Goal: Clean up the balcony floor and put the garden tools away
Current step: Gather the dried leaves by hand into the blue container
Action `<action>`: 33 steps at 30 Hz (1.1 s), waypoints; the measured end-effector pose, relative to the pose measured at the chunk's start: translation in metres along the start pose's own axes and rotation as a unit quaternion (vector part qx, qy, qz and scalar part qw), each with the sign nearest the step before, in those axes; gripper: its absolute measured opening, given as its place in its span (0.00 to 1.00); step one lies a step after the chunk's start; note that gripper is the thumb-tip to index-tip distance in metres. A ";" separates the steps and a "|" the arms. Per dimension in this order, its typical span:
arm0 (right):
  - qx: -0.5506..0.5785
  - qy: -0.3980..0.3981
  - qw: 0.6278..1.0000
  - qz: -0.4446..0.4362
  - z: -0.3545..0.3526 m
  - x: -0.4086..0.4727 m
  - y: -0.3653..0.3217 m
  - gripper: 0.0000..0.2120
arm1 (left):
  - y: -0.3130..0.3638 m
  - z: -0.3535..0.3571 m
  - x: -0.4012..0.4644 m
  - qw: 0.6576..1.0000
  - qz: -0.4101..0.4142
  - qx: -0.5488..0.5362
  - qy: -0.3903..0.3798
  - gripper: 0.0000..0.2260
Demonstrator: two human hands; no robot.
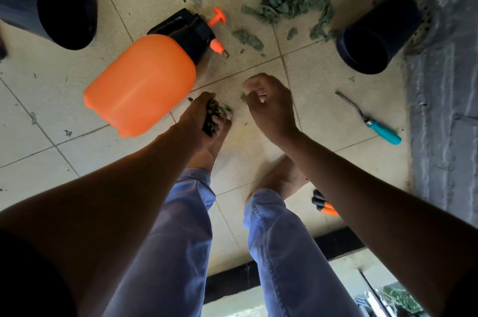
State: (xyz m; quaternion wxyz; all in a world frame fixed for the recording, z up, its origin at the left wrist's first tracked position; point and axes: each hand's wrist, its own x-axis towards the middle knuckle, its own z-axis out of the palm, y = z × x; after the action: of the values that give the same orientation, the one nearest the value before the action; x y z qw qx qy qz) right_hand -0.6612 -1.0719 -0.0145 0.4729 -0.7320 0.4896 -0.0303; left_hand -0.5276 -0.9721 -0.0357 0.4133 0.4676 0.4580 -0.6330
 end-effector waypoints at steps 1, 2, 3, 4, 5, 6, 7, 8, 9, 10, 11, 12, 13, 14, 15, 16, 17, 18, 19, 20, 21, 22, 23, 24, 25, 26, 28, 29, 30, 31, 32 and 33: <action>-0.065 0.002 0.998 -0.008 0.000 0.005 0.011 0.13 | 0.002 -0.001 0.001 1.000 -0.003 -0.004 0.000 0.12; -0.135 -0.013 0.991 -0.014 0.002 0.009 0.021 0.16 | 0.002 -0.002 0.002 1.000 -0.007 -0.008 -0.005 0.13; -0.194 -0.037 0.980 -0.020 0.004 0.012 0.029 0.18 | 0.002 -0.002 0.002 1.000 -0.011 -0.012 -0.008 0.13; -0.234 -0.062 0.970 -0.030 0.007 0.014 0.034 0.19 | 0.003 -0.002 0.001 1.000 -0.013 -0.015 -0.010 0.14; -0.263 -0.079 0.960 -0.049 0.010 0.016 0.037 0.17 | 0.003 -0.004 0.001 1.000 -0.013 -0.015 -0.008 0.14; -0.284 -0.087 0.952 -0.074 0.013 0.017 0.037 0.15 | 0.002 -0.004 0.001 1.000 -0.010 -0.011 -0.004 0.15; -0.298 -0.089 0.945 -0.099 0.015 0.019 0.036 0.12 | 0.001 -0.005 0.001 1.000 -0.005 -0.006 0.000 0.15; -0.309 -0.091 0.940 -0.116 0.018 0.021 0.036 0.10 | 0.001 -0.006 0.000 1.000 -0.001 -0.002 0.001 0.15; -0.321 -0.095 0.934 -0.122 0.020 0.023 0.035 0.09 | 0.000 -0.006 -0.001 1.000 0.004 0.001 0.002 0.13; -0.330 -0.100 0.930 -0.125 0.022 0.025 0.034 0.08 | -0.001 -0.007 -0.002 1.000 0.009 0.004 0.003 0.12; -0.332 -0.105 0.929 -0.122 0.023 0.027 0.035 0.07 | -0.001 -0.008 -0.002 1.000 0.010 0.007 0.003 0.11; -0.326 -0.107 0.932 -0.113 0.024 0.029 0.037 0.06 | -0.001 -0.008 -0.003 1.000 0.011 0.011 0.001 0.11; -0.314 -0.107 0.938 -0.100 0.024 0.029 0.038 0.06 | -0.001 -0.009 -0.003 1.000 0.013 0.016 -0.001 0.10; -0.298 -0.103 0.945 -0.085 0.023 0.028 0.038 0.07 | -0.001 -0.010 -0.004 1.000 0.013 0.019 -0.004 0.10; -0.275 -0.094 0.955 -0.065 0.021 0.027 0.036 0.06 | -0.001 -0.010 -0.004 1.000 0.013 0.019 -0.008 0.10; -0.238 -0.080 0.967 -0.043 0.019 0.025 0.033 0.05 | -0.002 -0.009 -0.005 1.000 0.012 0.019 -0.015 0.09; -0.186 -0.063 0.980 -0.022 0.016 0.024 0.028 0.05 | -0.002 -0.009 -0.004 1.000 0.012 0.018 -0.017 0.09; -0.129 -0.047 0.990 -0.006 0.012 0.022 0.020 0.04 | -0.002 -0.009 -0.004 1.000 0.012 0.018 -0.017 0.09; -0.079 -0.038 0.996 0.003 0.009 0.018 0.010 0.03 | -0.002 -0.008 -0.004 1.000 0.015 0.021 -0.017 0.10; -0.042 -0.037 0.998 0.005 0.005 0.014 0.000 0.02 | -0.003 -0.007 -0.003 0.999 0.019 0.028 -0.016 0.10; -0.018 -0.041 0.999 -0.001 0.002 0.009 -0.010 0.02 | -0.003 -0.006 -0.003 0.999 0.024 0.037 -0.016 0.11; -0.007 -0.050 0.999 -0.014 0.000 0.003 -0.019 0.03 | -0.004 -0.004 -0.003 0.998 0.029 0.045 -0.020 0.11; -0.005 -0.063 0.998 -0.030 -0.002 -0.003 -0.027 0.04 | -0.005 0.000 -0.004 0.998 0.034 0.053 -0.026 0.09; -0.016 -0.080 0.995 -0.053 -0.002 -0.009 -0.032 0.05 | -0.006 0.003 -0.006 0.997 0.036 0.058 -0.036 0.07; -0.044 -0.097 0.991 -0.082 -0.001 -0.014 -0.036 0.06 | -0.006 0.005 -0.006 0.996 0.037 0.063 -0.041 0.07; -0.088 -0.109 0.983 -0.115 0.001 -0.018 -0.039 0.08 | -0.006 0.008 -0.007 0.996 0.038 0.068 -0.043 0.10; -0.173 -0.123 0.963 -0.163 0.006 -0.023 -0.042 0.13 | -0.004 0.009 -0.007 0.995 0.037 0.076 -0.045 0.16; -0.204 -0.130 0.954 -0.177 0.006 -0.024 -0.043 0.14 | -0.002 0.009 -0.006 0.995 0.035 0.077 -0.044 0.18; -0.231 -0.135 0.944 -0.191 0.005 -0.024 -0.044 0.16 | 0.000 0.008 -0.005 0.996 0.035 0.079 -0.038 0.20; -0.256 -0.141 0.934 -0.204 0.004 -0.024 -0.045 0.16 | 0.001 0.008 -0.006 0.995 0.036 0.084 -0.033 0.21; -0.278 -0.146 0.924 -0.216 0.002 -0.023 -0.046 0.17 | 0.003 0.009 -0.007 0.995 0.036 0.090 -0.030 0.21; -0.295 -0.151 0.916 -0.226 0.001 -0.022 -0.046 0.17 | 0.004 0.009 -0.008 0.994 0.034 0.097 -0.030 0.21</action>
State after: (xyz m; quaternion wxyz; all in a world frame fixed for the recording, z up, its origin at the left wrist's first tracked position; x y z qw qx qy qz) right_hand -0.6407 -1.0514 0.0279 0.2843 -0.9254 0.2202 0.1202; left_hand -0.5237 -0.9815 -0.0273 0.4013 0.5013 0.3656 -0.6738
